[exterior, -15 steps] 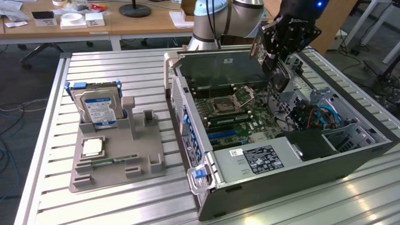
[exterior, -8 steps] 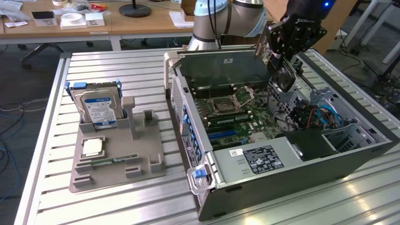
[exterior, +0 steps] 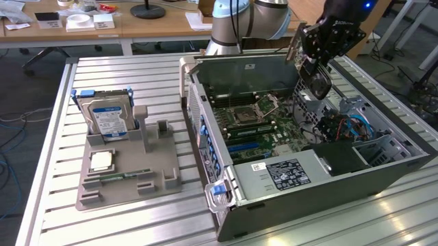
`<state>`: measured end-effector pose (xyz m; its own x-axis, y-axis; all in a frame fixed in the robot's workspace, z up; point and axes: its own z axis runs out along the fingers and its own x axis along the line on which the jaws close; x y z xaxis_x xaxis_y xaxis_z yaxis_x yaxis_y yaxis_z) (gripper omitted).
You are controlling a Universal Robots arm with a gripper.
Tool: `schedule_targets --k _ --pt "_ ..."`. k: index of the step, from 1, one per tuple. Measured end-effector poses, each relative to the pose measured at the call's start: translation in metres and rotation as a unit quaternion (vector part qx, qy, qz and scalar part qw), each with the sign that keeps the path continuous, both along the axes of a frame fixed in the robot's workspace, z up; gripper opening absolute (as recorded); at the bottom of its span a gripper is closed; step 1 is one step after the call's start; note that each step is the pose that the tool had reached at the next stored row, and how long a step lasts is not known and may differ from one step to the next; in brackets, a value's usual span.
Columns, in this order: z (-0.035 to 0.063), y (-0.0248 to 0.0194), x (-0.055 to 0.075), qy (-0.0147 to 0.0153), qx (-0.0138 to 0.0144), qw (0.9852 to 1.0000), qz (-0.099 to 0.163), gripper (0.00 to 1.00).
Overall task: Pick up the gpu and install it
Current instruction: 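Pick up the gpu and move the gpu toward the slot, then insert the gpu into the slot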
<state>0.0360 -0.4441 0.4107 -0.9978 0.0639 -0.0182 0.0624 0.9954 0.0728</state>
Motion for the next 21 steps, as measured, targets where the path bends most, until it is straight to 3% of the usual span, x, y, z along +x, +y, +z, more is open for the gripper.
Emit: schedule_targets --k 13,21 --pt "-0.0013 0.0 0.019 0.0 0.0 0.9999 0.013 0.27" --pt "-0.0013 0.0 0.021 0.0 0.0 0.9999 0.014 0.27"
